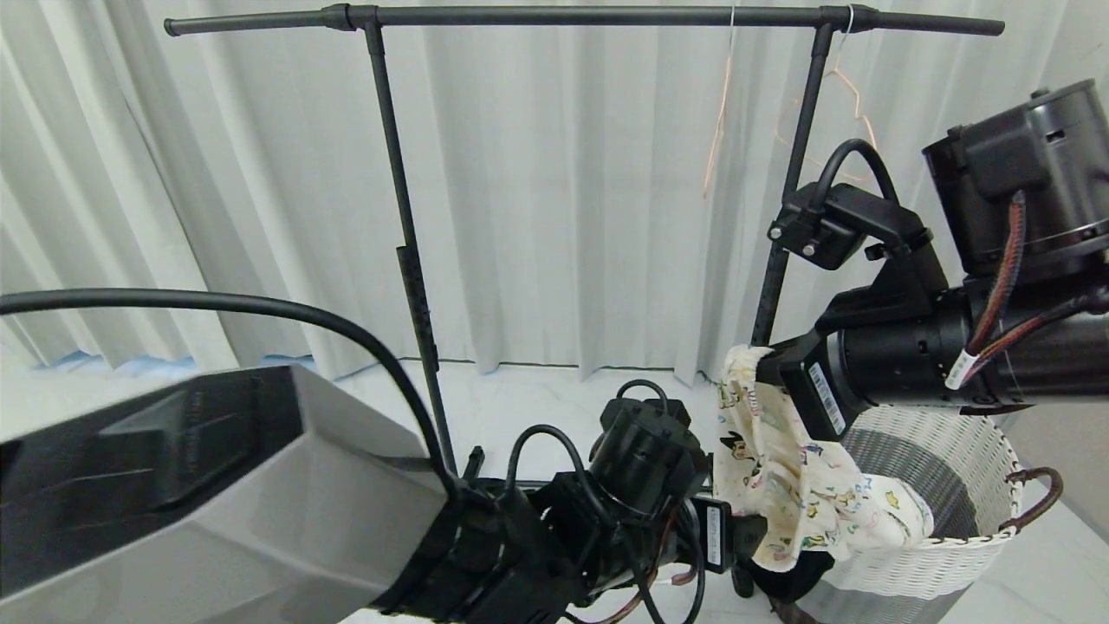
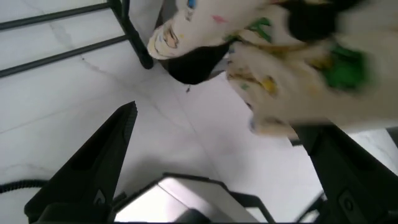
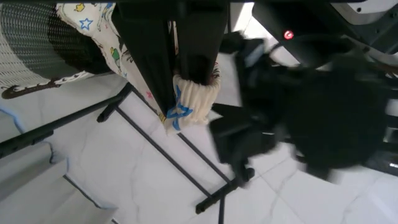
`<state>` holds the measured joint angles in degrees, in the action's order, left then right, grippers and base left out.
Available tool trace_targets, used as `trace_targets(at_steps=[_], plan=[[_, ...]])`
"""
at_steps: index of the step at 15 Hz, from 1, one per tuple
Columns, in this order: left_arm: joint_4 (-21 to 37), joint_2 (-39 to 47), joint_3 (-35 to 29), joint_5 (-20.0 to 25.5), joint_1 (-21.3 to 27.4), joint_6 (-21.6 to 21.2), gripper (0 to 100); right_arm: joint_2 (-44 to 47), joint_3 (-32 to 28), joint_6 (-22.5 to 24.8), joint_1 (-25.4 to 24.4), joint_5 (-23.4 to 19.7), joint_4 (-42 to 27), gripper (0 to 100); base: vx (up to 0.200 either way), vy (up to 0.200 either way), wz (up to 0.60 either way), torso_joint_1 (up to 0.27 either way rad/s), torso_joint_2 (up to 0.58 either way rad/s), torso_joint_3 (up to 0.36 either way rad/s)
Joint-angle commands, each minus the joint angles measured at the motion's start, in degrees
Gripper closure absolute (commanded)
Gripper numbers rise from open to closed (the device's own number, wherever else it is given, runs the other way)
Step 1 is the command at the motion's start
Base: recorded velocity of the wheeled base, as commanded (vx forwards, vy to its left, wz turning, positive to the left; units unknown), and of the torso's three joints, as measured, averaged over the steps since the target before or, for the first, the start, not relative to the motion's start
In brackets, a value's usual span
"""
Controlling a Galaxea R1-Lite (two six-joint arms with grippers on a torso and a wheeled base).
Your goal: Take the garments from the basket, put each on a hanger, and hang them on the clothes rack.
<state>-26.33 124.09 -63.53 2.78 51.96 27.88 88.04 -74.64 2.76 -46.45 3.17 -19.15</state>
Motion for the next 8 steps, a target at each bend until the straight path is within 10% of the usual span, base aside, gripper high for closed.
trace_targets(at_steps=[1, 8], plan=[[0.0, 9.1, -4.9, -0.8, -0.5, 0.1, 0, -0.9, 0.0, -0.1, 0.0, 0.2, -0.1, 100, 0.0, 0.0, 0.0, 0.0, 0.0, 0.0], [0.0, 0.4, 7.5, -5.2, -0.8, 0.1, 0, -0.2, -2.0, -0.1, 0.4, 2.1, 0.0, 100, 0.0, 0.0, 0.0, 0.0, 0.0, 0.0]])
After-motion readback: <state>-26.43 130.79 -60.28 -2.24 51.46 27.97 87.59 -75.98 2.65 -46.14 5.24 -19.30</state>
